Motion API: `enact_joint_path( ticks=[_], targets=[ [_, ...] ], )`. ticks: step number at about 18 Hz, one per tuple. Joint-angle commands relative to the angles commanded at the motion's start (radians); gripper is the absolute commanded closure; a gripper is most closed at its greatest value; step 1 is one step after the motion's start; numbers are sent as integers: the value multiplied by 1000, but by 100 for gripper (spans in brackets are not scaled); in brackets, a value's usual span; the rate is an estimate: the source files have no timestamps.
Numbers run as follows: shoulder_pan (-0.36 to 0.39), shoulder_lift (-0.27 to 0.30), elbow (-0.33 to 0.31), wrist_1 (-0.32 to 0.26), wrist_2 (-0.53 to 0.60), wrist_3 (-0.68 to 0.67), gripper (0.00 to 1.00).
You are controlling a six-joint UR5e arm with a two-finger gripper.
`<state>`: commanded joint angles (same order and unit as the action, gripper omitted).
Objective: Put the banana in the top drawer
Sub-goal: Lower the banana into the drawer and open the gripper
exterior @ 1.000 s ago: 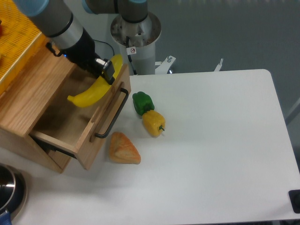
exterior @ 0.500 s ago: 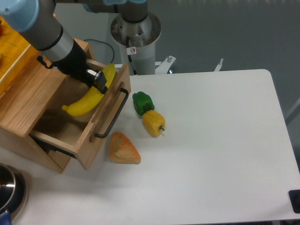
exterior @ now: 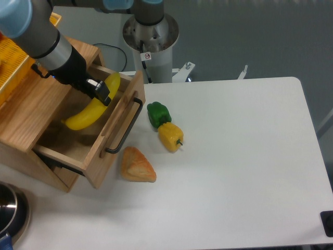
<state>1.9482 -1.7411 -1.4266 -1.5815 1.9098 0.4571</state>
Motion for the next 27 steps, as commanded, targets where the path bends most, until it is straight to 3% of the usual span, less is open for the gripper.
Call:
enact_joint_path(
  ticks=[6,10,15,19,25,27],
  targets=[
    [-11,-6,0,0,0,-6,95],
    [-11,-8,0,0,-2,-6,85],
    [-12,-21,0,0,2,-6,85],
    [-15,-23,0,0,0,-6,73],
    [-15,-23,-2,0,3,-6,46],
    [-15,-20,-2,0,2,-6,43]
  ],
)
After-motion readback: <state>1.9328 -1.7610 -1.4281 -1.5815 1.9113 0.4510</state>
